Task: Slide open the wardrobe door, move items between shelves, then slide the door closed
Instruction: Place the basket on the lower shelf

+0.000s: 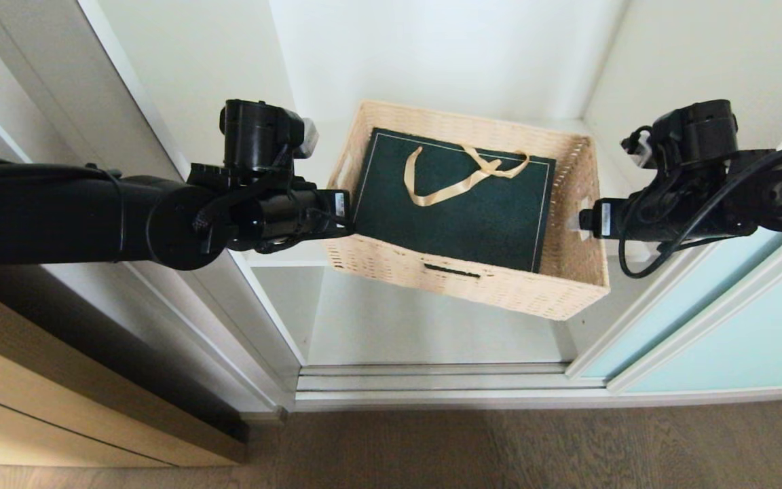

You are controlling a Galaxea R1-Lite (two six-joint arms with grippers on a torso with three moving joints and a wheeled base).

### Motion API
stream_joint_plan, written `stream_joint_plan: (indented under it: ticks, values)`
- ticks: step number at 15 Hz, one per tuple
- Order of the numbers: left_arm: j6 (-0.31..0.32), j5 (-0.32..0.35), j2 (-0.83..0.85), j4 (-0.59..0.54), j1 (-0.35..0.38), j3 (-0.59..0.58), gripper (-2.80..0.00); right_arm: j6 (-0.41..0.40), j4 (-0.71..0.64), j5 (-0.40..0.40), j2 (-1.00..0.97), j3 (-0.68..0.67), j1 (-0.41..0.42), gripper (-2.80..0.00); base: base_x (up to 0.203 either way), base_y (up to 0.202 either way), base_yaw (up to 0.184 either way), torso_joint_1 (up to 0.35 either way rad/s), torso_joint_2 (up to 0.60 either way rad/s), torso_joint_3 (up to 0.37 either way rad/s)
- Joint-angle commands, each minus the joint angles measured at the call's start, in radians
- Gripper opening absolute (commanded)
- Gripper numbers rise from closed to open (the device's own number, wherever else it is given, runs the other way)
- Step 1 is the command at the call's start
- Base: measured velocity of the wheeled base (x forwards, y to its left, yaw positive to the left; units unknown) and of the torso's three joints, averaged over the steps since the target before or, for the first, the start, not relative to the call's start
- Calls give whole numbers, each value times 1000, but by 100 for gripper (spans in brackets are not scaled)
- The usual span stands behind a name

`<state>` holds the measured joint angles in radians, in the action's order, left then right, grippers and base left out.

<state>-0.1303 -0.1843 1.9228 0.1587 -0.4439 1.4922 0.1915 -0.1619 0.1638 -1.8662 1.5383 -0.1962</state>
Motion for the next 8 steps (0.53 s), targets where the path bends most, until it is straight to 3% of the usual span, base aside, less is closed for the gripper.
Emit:
stream_joint_plan:
  ticks: [1, 8]
  values:
    - [-3, -3, -1, 1, -1, 5, -280, 5, 5, -3, 25, 8, -3, 0, 0, 0, 0, 0, 0, 0]
    - [-5, -4, -2, 22, -1, -21, -280, 9, 2, -4, 4, 49, -35, 0, 0, 0, 0, 0, 0, 0]
